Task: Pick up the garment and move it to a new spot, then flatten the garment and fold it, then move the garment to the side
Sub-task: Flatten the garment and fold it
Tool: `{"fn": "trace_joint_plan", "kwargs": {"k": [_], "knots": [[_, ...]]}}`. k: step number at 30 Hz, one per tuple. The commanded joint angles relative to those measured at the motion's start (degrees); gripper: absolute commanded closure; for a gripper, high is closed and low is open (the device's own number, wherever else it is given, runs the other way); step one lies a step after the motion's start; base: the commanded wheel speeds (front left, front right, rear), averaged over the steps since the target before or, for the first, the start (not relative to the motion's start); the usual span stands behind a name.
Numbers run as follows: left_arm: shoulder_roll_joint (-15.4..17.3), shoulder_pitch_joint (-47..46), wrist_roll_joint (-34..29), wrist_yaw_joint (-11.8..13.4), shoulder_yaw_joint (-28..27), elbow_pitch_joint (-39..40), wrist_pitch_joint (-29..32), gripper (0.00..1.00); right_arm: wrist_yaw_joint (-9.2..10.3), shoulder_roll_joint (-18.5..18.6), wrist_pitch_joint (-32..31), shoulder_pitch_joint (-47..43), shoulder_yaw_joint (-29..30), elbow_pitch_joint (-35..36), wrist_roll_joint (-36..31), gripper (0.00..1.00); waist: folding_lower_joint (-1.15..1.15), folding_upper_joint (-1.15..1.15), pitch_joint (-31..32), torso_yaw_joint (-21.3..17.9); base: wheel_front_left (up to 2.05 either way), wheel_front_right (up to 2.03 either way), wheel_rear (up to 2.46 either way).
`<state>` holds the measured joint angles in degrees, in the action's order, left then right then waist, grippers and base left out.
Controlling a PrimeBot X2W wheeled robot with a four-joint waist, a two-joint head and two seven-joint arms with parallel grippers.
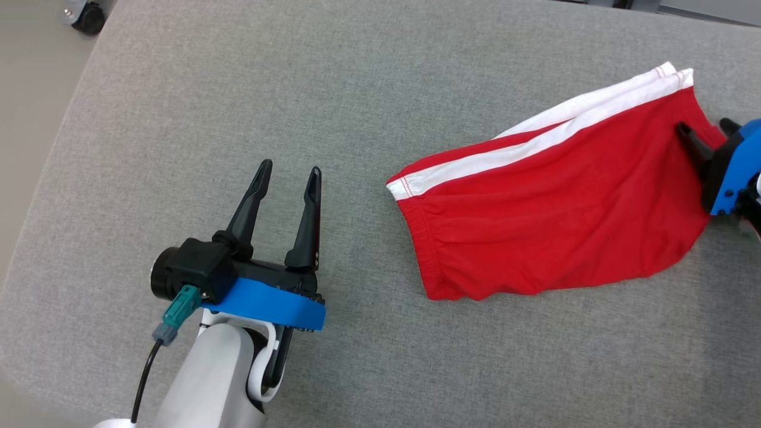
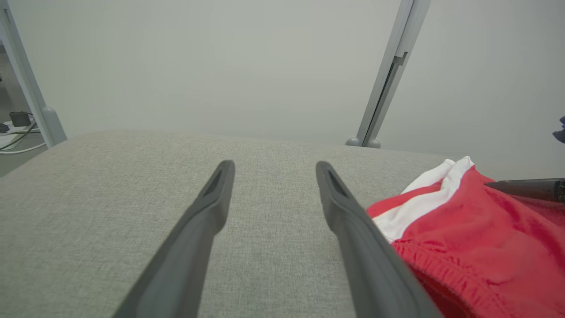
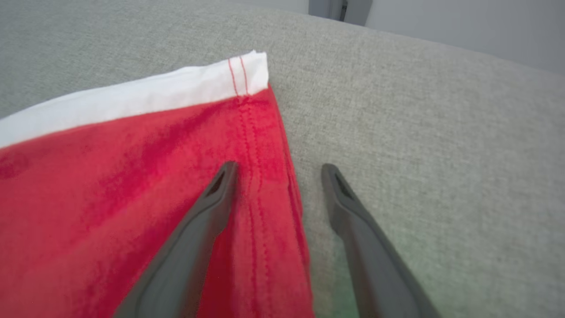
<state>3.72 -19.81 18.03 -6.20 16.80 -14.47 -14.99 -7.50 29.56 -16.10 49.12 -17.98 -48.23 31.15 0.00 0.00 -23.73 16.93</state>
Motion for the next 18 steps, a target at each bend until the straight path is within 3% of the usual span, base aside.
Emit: {"fn": "trace_joint_plan", "kwargs": {"k": [1,4,5,7,13,18], "knots": [[-0.03,0.35,-0.47,-0.34,-0.54,0.02,-0.24,0.0,0.01,-0.92,-0.72,-0.33,0.02,-1.72,-0.79,0.0,0.0,0.0,-0.31,0.29,0.0,0.0,0.0],[-0.33,0.5,-0.88,-0.66,-0.72,-0.1,-0.24,0.0,-0.01,-2.98,-2.59,-0.27,0.11,-3.86,-2.18,0.0,0.0,0.0,-0.5,0.46,0.0,0.0,0.0],[-0.42,0.57,-0.97,-0.77,-0.76,-0.15,-0.24,0.0,-0.07,-3.81,-3.3,-0.45,-0.37,-3.94,-2.27,0.25,0.0,0.0,-0.54,0.44,0.0,0.0,0.0],[-0.53,0.62,-1.0,-0.83,-0.85,-0.31,-0.24,0.0,-0.16,-4.82,-3.85,-0.72,-1.06,-3.47,-2.57,1.0,0.0,0.0,-0.49,0.25,0.0,0.0,0.0],[-0.71,1.14,-1.48,-1.08,-2.12,-0.95,-0.24,0.0,-0.1,-3.99,-0.81,-2.17,-1.99,0.87,-1.88,1.0,0.0,0.0,1.16,-1.69,0.0,0.0,0.0],[-0.64,2.58,-2.08,-1.27,-2.94,-1.12,-0.24,0.0,0.01,-3.52,2.94,-4.82,2.57,3.32,-2.83,1.0,0.0,0.0,4.04,-4.25,0.0,0.0,0.0]]}}
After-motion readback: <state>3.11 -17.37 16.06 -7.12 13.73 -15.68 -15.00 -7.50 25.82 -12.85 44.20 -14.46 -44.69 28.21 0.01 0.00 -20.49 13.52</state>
